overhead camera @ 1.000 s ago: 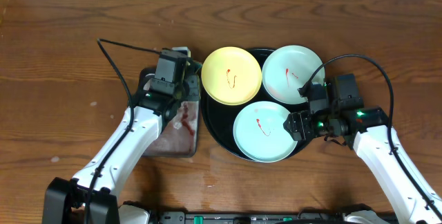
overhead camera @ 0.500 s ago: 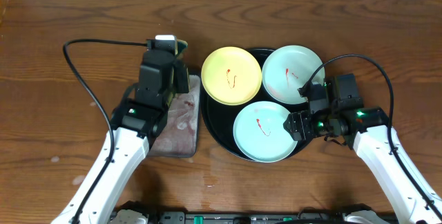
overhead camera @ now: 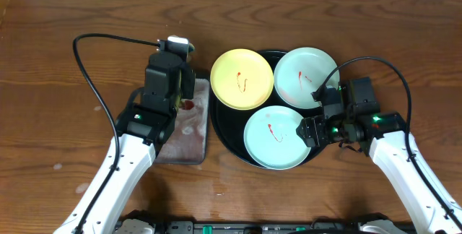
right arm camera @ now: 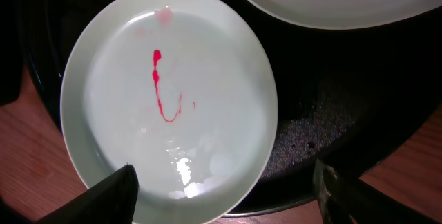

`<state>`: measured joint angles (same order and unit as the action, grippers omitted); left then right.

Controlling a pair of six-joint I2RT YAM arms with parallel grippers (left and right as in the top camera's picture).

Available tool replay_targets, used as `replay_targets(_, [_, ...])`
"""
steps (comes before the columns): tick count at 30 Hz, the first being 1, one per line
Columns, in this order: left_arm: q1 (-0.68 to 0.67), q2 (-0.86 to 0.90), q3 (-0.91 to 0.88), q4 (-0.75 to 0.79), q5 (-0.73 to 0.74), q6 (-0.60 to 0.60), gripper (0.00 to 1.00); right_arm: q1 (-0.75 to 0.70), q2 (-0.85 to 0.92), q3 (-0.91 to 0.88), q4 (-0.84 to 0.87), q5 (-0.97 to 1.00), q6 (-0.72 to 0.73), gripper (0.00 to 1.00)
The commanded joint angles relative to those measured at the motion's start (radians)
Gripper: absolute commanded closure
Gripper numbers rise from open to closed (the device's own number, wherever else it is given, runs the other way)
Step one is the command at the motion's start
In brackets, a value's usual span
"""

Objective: Clean dirty plates on tray and stack at the side
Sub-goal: 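Carry the sponge with the left gripper toward the front pale green plate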

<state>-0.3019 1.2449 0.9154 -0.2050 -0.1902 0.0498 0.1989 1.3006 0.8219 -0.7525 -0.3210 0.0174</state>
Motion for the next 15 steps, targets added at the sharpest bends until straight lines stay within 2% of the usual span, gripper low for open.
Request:
replay_targets(1, [0.004, 0.011, 0.027, 0.005, -0.021, 0.017, 0.92, 0.018, -0.001, 0.019, -0.003, 0.003, -0.011, 0.21])
replay_targets(9, [0.003, 0.120, 0.025, -0.029, -0.012, -0.063, 0.92, 0.018, -0.001, 0.019, -0.003, 0.003, -0.011, 0.21])
replay_targets(15, [0.004, 0.248, 0.025, -0.139, 0.135, -0.036, 0.93, 0.018, -0.001, 0.019, -0.004, 0.003, -0.011, 0.21])
